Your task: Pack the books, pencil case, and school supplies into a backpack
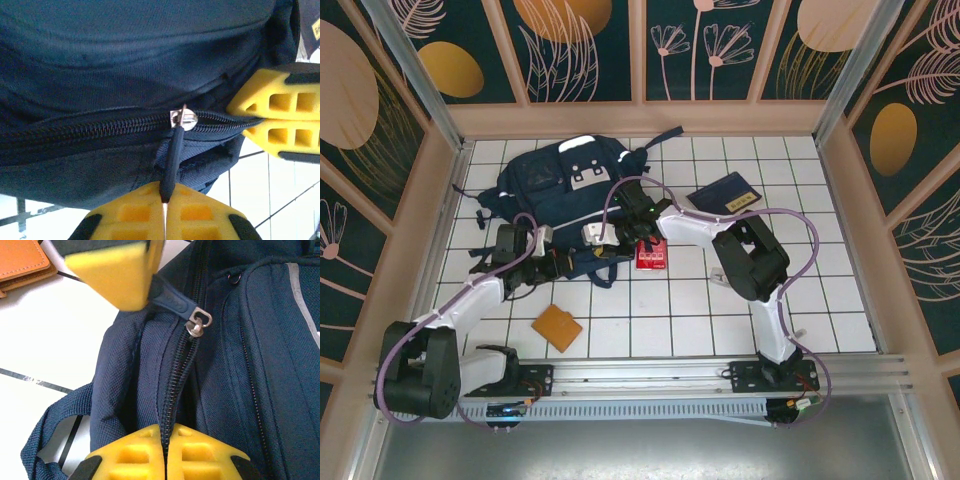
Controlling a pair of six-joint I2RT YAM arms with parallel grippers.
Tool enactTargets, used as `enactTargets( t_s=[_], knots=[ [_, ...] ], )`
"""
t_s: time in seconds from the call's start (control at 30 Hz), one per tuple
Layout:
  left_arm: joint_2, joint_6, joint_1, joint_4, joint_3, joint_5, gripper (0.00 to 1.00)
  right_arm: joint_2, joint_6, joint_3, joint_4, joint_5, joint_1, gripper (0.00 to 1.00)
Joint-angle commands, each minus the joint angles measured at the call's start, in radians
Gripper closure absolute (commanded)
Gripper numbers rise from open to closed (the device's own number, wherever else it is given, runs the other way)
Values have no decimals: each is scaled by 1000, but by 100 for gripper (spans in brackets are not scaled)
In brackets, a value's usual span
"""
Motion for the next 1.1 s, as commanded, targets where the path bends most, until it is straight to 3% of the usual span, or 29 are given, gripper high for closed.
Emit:
enactTargets(
  t_s=[0.0, 0.23, 0.47, 0.5, 0.53, 0.57, 0.6, 0.67, 0.73, 0.87, 0.97, 1.07],
  knots=[
    [6, 75, 2, -73, 65, -119, 100, -31, -32, -13, -24, 7, -5, 100],
    [-110, 78, 22, -54, 22, -265, 100, -36, -52, -39, -20, 32, -9, 100],
    [-204, 103, 57, 45, -9, -160, 100, -50, -51, -52, -11, 26, -9, 100],
    [-204, 111, 57, 69, -10, -93, 98, -52, -51, -54, -9, 25, -10, 100],
    [-196, 122, 57, 105, -15, 17, 69, -53, -53, -56, -7, 26, -11, 100],
    [-186, 124, 57, 134, -21, 103, 51, -55, -51, -57, -7, 26, -11, 100],
    [-173, 124, 57, 145, -21, 165, 45, -57, -52, -60, -5, 25, -12, 100],
    [-137, 92, 57, 112, 3, 134, 37, -61, -53, -67, 3, 24, -11, 100],
    [-67, 58, 57, 44, 61, 53, 38, -69, -53, -80, 26, 25, -11, 100],
    [82, -42, 38, -60, 142, 41, 47, -92, -36, -124, 98, 30, -6, 100],
    [163, -109, 11, -167, 204, -93, 51, -100, -29, -141, 121, 26, -5, 100],
    [216, -174, -10, -130, 217, -34, 53, -105, -29, -162, 151, 26, 2, 100]
  ],
)
